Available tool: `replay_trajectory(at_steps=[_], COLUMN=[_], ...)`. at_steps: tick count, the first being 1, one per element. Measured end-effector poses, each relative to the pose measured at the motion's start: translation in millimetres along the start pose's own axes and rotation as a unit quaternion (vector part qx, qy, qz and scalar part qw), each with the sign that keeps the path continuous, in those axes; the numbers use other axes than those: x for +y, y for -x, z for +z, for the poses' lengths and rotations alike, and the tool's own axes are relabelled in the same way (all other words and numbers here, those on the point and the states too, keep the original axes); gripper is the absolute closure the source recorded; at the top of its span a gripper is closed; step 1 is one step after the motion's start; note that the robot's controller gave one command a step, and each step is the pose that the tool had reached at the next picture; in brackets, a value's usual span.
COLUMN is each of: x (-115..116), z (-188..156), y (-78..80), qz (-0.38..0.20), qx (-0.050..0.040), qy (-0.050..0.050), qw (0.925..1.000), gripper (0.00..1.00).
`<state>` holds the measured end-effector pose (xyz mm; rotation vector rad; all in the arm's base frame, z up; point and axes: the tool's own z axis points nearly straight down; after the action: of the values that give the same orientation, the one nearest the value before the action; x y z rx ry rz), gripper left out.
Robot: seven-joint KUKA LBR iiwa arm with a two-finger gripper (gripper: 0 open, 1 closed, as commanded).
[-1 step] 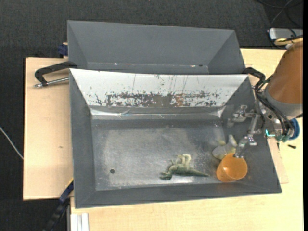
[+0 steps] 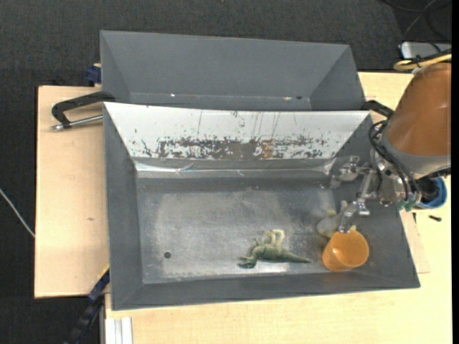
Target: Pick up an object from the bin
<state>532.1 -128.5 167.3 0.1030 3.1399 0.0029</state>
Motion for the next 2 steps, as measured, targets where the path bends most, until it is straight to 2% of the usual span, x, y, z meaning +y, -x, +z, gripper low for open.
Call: replay_trajectory(at_steps=[1,2], x=[4.8,52.8], z=[96.2,95.3], y=[-29.5,-41.6], qz=[-0.016,-0.184], qx=[-0.0019,-0.0019], qy=[-0.001,-0.001], qw=[0.9999,0.983], gripper=[0.0,0.0])
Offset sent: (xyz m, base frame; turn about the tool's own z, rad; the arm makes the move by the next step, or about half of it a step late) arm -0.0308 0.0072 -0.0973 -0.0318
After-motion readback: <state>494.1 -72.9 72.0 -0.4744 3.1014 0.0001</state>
